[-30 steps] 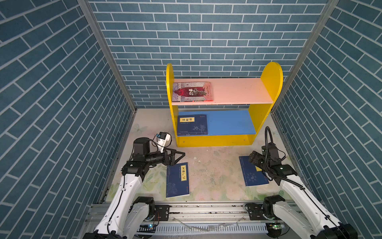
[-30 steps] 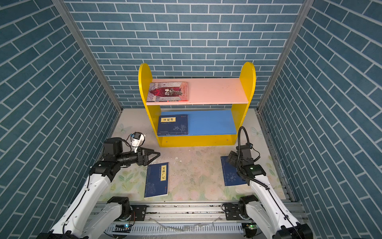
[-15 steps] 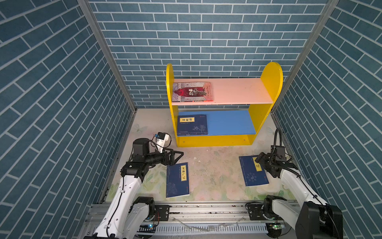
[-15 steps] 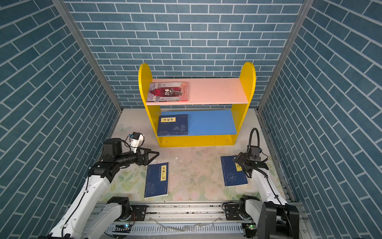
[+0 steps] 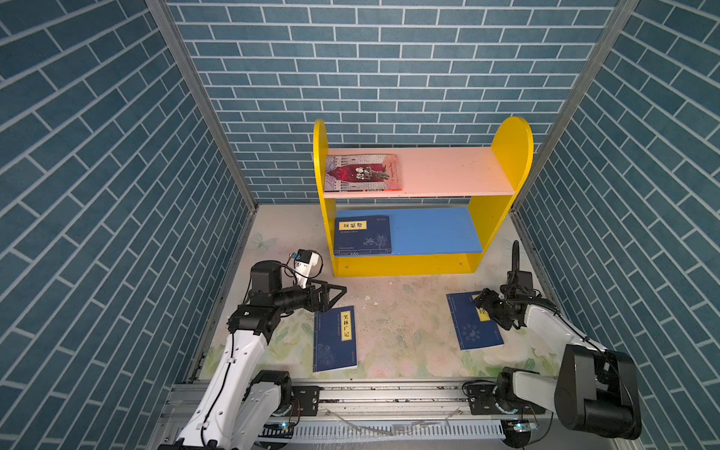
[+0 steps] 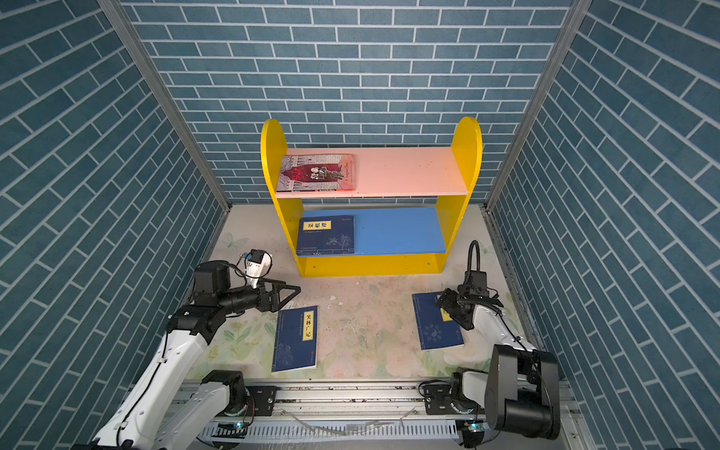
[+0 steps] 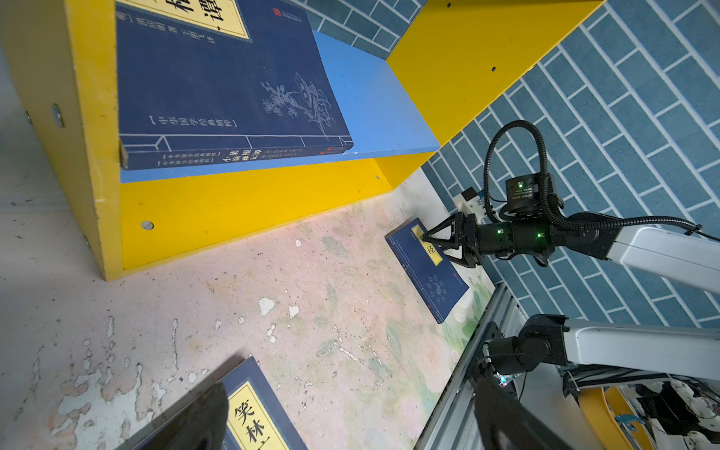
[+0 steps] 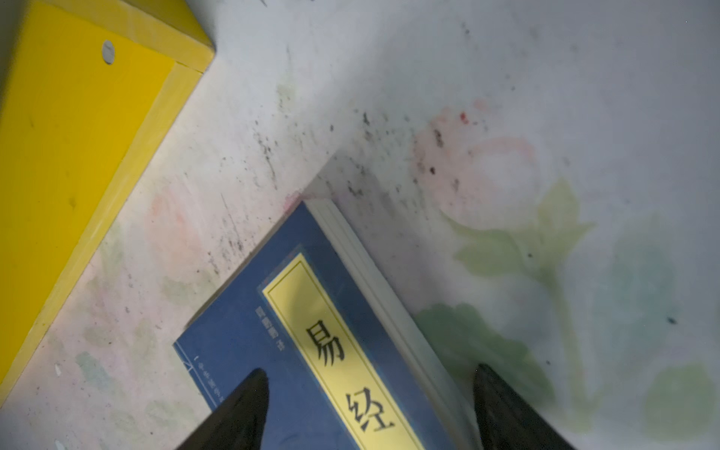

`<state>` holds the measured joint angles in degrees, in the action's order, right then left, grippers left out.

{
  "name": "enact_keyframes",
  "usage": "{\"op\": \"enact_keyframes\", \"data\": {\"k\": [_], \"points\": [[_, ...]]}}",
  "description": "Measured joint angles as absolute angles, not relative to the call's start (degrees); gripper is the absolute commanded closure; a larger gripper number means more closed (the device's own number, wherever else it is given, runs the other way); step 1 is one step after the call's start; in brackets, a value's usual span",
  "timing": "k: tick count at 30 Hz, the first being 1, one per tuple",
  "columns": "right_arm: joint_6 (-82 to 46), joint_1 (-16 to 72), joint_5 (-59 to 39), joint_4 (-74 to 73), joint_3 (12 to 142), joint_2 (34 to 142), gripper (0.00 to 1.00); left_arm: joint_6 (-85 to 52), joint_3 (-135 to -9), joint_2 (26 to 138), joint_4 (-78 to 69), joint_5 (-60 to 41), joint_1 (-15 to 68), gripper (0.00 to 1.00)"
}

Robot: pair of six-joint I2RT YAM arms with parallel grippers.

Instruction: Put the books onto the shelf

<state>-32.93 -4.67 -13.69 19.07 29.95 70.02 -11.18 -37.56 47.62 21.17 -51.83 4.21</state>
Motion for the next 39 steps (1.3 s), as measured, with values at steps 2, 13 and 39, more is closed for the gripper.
{"op": "enact_keyframes", "data": {"k": [2,13,39], "points": [[-32.6,-4.6,-15.0,18.5,30.0,70.3,0.22,-11.2,-37.6,47.4,21.1,-51.9,4.2,0.00],[-32.3,4.5,-17.8,17.9,31.2,72.7,0.25,-13.1,-37.6,48.0,20.8,-51.4,4.3,0.01],[-53.6,41.8,-11.1,-1.0,27.0,74.7,0.36,-13.0,-37.9,69.2,15.3,-51.7,24.2,0.09]]}}
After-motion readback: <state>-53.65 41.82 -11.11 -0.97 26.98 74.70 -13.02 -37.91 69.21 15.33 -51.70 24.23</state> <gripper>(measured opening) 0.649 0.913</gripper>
